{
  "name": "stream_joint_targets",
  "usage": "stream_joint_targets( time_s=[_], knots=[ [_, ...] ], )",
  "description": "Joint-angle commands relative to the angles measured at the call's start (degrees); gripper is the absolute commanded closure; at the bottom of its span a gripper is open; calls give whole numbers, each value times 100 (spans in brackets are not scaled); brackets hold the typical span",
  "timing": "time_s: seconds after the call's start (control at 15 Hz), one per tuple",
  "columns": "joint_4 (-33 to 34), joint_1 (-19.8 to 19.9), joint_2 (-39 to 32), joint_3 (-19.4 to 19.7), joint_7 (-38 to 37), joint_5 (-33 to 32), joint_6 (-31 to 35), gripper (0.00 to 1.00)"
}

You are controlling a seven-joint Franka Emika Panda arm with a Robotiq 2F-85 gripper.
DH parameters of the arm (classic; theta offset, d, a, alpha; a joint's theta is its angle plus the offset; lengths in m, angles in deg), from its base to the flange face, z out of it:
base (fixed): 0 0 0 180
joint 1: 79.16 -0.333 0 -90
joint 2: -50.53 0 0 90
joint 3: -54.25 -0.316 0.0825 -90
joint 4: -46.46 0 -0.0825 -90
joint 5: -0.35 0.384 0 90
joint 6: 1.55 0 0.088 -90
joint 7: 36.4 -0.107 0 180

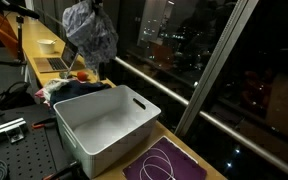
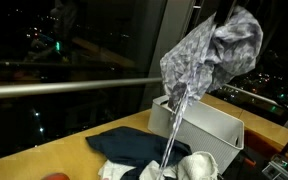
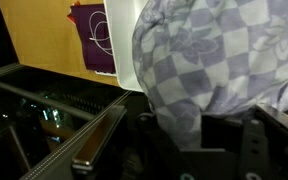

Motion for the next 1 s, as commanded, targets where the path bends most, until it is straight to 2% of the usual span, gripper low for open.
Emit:
stream_joint_targets(
  time_s=[0.0,0.53,0.67,0.93],
  knots=[
    [395,571,46,11,433,-155,-113,100],
    [386,1490,564,433,1097,-44,-16,100],
    [354,1609,665,485,1195,-28,64,100],
    [-274,1582,772,371,997,124,626,100]
  ],
)
